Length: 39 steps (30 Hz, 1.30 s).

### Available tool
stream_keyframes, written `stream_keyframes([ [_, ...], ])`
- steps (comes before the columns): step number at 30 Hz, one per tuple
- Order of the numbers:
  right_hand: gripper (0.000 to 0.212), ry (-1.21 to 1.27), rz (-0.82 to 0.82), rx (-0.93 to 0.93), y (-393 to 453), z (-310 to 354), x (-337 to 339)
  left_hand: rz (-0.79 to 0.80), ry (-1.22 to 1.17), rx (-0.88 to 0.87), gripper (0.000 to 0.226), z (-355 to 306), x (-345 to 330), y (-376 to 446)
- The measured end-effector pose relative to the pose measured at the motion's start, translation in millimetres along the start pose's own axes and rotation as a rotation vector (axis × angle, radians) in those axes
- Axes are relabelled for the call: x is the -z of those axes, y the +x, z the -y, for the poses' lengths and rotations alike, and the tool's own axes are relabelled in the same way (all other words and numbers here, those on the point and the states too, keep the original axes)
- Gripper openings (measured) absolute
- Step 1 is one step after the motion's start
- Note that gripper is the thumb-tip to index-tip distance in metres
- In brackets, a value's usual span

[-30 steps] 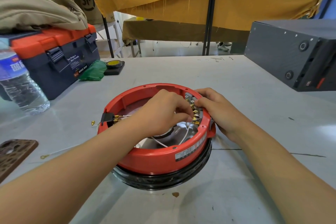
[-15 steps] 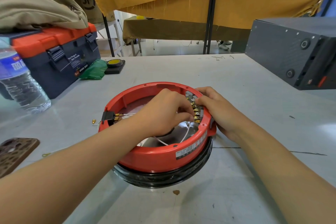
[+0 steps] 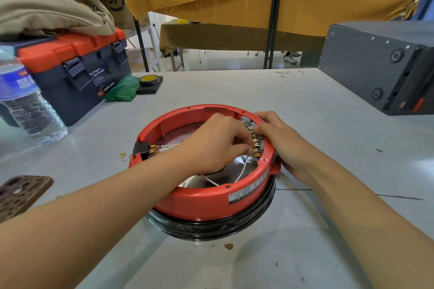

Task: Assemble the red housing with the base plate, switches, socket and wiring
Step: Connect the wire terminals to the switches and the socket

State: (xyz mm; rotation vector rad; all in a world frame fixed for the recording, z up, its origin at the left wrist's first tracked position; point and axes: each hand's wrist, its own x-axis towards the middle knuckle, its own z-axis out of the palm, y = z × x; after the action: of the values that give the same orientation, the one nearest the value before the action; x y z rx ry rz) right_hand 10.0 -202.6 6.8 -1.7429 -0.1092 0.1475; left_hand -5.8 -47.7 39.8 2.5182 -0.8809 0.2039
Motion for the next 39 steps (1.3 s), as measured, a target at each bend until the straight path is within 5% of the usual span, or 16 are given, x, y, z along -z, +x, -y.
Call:
stream_keyframes([
  [19,0.021,-0.106,-0.022,0.022,-1.5,1.7,-0.2,0.011,-0.055,0.009,0.008,-0.8,1.2,3.1],
  [33,0.089,-0.234,-0.083,0.039,-3.0,3.4,-4.0,0.053,-0.057,0.011,0.006,-1.3,1.0,6.0],
  [39,0.085,-0.208,-0.111,0.049,-4.8,3.8,-6.6,0.076,-0.059,0.032,0.007,-1.2,0.7,6.6],
])
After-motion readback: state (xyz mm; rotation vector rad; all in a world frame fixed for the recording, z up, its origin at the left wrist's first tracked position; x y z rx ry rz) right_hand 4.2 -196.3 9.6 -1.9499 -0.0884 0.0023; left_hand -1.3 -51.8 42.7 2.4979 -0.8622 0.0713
